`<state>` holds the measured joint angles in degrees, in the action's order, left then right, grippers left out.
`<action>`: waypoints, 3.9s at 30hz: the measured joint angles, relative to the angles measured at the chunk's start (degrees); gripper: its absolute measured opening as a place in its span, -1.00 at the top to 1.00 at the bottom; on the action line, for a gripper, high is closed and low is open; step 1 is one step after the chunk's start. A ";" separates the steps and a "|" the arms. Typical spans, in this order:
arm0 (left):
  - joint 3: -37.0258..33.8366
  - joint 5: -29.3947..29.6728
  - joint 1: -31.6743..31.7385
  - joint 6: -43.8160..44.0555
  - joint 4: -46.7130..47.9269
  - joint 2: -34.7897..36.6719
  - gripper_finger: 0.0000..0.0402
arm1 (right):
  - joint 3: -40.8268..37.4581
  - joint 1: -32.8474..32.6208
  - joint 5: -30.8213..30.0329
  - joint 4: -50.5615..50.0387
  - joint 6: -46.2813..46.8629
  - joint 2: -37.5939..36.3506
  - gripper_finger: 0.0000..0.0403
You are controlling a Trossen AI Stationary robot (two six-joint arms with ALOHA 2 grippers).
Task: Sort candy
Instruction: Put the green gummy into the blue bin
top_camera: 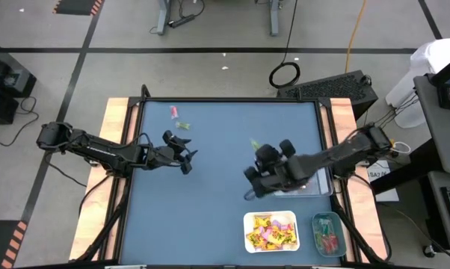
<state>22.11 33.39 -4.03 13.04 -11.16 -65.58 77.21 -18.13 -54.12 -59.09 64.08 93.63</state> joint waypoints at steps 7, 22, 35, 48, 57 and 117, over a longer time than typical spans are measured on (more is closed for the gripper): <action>0.00 -0.13 1.89 1.68 0.15 0.00 -0.24 | 0.00 -9.47 11.70 -7.05 -0.69 -5.59 0.65; 0.00 -1.84 2.10 3.22 0.15 -0.01 -0.24 | 0.04 -24.38 43.73 -15.78 5.18 -9.67 0.65; 0.00 -1.84 2.10 3.28 0.18 -0.04 -0.24 | 0.04 -36.14 68.98 -22.34 19.79 -9.67 0.65; 0.00 -1.77 2.19 3.26 1.46 -0.04 -0.24 | 0.04 -45.07 68.82 -21.79 35.92 -9.65 0.65; 0.00 -1.75 2.18 3.26 1.46 -0.04 -0.24 | 0.04 -47.59 66.30 -21.80 42.31 -9.63 0.65; 1.55 -15.47 29.91 7.65 8.41 -0.09 -0.24 | 0.04 -46.93 -12.09 -22.62 29.17 -3.40 -0.07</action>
<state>23.66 17.91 25.88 20.69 -2.74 -65.67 77.25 -65.06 -66.20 -81.71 93.25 90.24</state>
